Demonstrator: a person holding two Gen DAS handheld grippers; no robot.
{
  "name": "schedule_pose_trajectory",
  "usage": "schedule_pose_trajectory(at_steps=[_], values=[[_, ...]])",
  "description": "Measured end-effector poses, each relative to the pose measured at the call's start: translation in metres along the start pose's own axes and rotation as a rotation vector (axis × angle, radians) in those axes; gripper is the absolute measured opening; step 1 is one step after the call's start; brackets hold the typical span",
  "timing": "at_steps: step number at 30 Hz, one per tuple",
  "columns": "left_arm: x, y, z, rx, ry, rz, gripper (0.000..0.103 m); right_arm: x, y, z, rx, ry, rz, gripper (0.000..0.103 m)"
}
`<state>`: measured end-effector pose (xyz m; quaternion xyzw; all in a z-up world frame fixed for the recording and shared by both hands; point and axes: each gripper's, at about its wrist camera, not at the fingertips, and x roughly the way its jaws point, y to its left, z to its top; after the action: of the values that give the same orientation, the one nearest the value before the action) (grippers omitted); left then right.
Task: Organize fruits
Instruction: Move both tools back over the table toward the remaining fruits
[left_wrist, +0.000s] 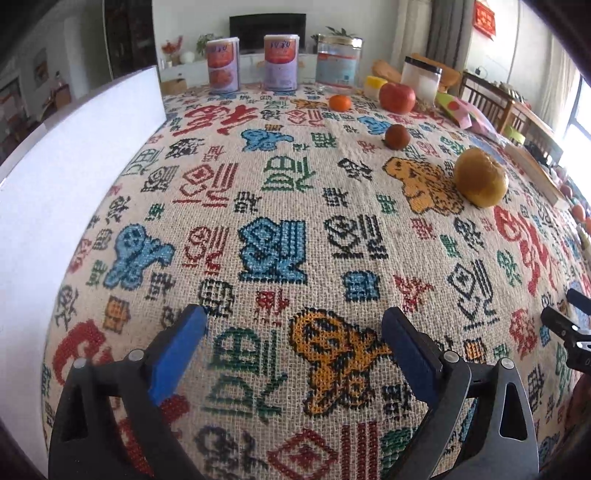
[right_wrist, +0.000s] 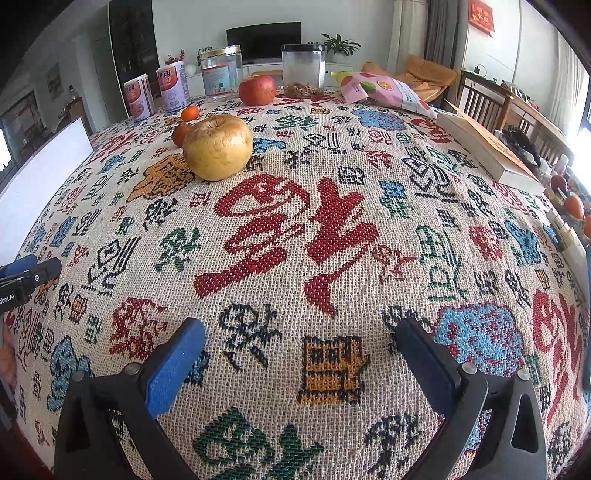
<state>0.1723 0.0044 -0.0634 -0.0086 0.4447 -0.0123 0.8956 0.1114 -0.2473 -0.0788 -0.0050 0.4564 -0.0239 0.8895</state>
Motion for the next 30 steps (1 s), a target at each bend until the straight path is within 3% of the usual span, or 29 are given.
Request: schedule_pose_trajectory(at_steps=[3, 30], values=[[0.0027, -0.0038, -0.0002, 0.019, 0.011, 0.009, 0.102, 0.0003, 0.0014, -0.0002, -0.004, 0.001, -0.005, 0.103], [0.0023, -0.0035, 0.0000, 0.020, 0.011, 0.011, 0.102, 0.0007, 0.0011, 0.0002, -0.004, 0.003, -0.006, 0.103]])
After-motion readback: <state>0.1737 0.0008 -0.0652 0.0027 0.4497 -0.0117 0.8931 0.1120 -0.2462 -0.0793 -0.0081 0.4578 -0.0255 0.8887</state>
